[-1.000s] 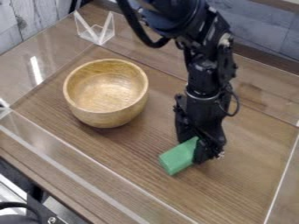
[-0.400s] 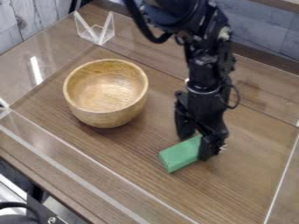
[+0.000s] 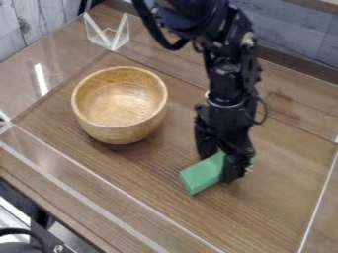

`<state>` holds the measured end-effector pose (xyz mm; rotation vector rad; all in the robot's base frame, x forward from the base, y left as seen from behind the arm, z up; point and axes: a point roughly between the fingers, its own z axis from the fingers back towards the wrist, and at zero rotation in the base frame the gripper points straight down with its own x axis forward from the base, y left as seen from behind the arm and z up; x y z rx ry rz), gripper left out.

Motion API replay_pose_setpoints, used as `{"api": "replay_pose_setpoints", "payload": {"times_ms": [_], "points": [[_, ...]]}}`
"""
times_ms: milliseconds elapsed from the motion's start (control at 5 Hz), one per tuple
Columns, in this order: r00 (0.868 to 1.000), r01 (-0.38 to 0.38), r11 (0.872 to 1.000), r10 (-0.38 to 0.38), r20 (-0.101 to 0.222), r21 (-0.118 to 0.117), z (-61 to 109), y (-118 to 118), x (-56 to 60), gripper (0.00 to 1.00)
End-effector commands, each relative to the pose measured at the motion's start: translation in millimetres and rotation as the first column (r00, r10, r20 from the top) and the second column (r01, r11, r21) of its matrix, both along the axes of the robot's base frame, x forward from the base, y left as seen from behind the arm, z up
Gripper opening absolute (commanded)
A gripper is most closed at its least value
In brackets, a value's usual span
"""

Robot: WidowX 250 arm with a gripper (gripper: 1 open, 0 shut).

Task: Put green object into wooden bowl

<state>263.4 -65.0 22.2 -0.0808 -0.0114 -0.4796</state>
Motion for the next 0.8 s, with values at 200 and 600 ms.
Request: {"api": "replay_pose_setpoints", "payload": {"times_ms": [200, 600], "points": [[0.999, -0.010, 1.000, 0.011, 0.045, -0.013, 7.9, -10.4, 14.9, 1.00], [0.999, -0.020, 0.999, 0.022, 0.042, -0.032, 8.7, -8.1, 9.3, 1.00]]}}
